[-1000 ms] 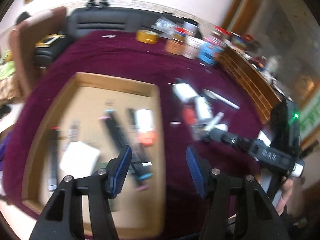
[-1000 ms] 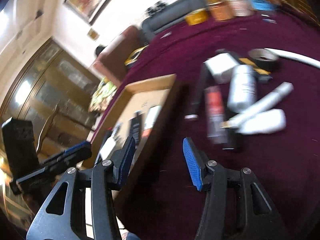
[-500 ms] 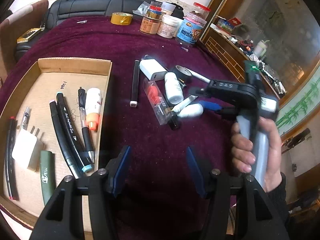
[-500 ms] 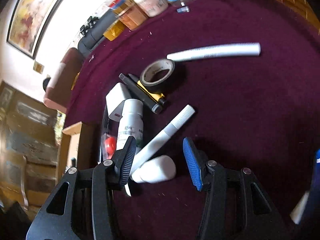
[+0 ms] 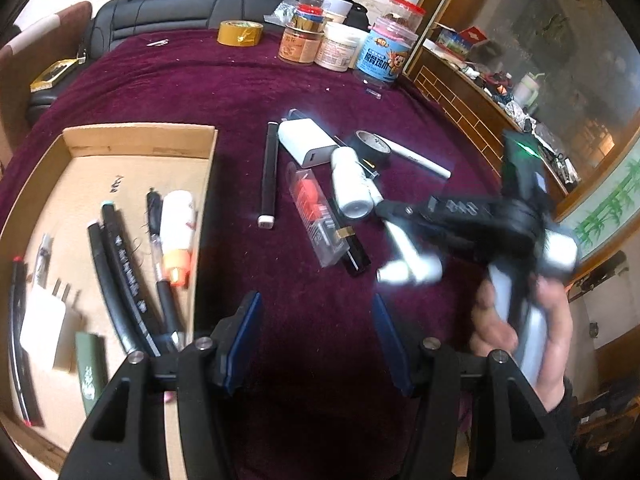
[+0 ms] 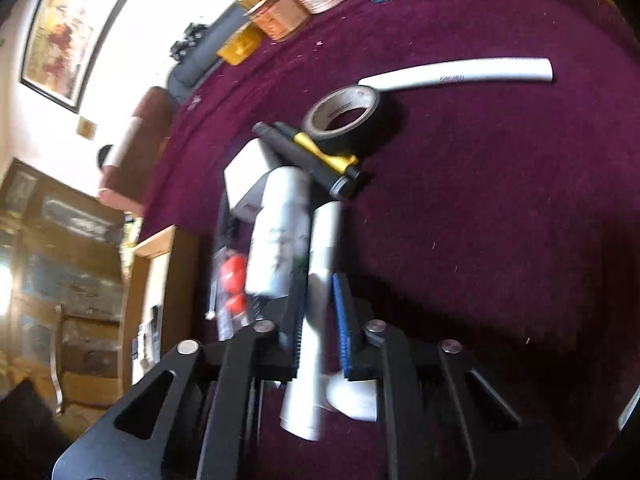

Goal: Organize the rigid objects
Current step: 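Grasp the white marker with the right gripper while the left grasps the clear red-filled tube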

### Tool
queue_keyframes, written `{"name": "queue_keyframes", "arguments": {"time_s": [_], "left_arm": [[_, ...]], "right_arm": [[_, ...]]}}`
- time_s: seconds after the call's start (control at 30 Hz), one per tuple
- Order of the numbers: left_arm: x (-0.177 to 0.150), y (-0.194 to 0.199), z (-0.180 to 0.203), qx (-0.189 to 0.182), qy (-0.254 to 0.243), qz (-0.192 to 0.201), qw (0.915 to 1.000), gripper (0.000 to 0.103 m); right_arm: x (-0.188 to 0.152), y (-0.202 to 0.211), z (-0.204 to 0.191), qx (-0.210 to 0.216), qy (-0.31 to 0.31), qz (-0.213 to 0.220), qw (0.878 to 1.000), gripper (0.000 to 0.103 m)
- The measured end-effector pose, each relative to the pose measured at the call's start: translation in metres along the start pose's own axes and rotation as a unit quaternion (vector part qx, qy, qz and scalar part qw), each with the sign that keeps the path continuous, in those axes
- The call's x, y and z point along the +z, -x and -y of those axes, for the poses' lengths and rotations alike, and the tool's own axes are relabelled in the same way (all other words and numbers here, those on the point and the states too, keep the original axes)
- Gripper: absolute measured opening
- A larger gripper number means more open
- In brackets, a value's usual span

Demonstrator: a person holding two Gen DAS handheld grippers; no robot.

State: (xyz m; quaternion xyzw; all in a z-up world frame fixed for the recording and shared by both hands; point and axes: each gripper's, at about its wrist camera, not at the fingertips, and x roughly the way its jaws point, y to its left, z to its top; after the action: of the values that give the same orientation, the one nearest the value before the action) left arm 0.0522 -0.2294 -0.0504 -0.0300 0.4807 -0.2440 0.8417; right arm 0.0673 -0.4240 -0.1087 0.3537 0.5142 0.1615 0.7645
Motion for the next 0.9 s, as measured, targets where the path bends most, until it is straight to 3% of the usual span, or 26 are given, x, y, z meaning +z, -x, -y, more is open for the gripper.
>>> {"name": "queue_keyframes", "arguments": {"time_s": [0.23, 0.33, 0.4, 0.47, 0.53, 0.63, 0.9], "left_arm": [[0.030, -0.032, 0.012, 0.007, -0.018, -0.025, 0.9995, 0.056], [0.041, -0.054, 0.020, 0.032, -0.036, -0.041, 0.9980, 0.055], [0.045, -0.069, 0.022, 0.057, -0.040, -0.051, 0.9962, 0.039], [0.046, -0.080, 0.022, 0.063, -0.038, -0.064, 0.9953, 0.031], [0.045, -0.080, 0.019, 0.052, -0.025, -0.059, 0.9966, 0.026], [0.038, -0.077, 0.016, 0.066, -0.028, -0.058, 0.9958, 0.012], [-0.007, -0.045, 0.016, 0.049, -0.037, -0.077, 0.9951, 0.012]], "right_arm": [[-0.027, 0.024, 0.013, 0.035, 0.011, 0.040, 0.999, 0.012], [-0.031, 0.020, 0.017, 0.031, 0.010, 0.045, 0.998, 0.012], [-0.033, 0.020, 0.016, 0.035, 0.013, 0.046, 0.998, 0.012], [-0.035, 0.026, 0.009, 0.024, 0.036, 0.065, 0.997, 0.012], [-0.037, 0.026, 0.007, 0.020, 0.046, 0.065, 0.997, 0.012], [-0.039, 0.026, 0.003, 0.015, 0.057, 0.064, 0.996, 0.012], [-0.043, 0.024, 0.002, 0.013, 0.067, 0.059, 0.996, 0.012]]}}
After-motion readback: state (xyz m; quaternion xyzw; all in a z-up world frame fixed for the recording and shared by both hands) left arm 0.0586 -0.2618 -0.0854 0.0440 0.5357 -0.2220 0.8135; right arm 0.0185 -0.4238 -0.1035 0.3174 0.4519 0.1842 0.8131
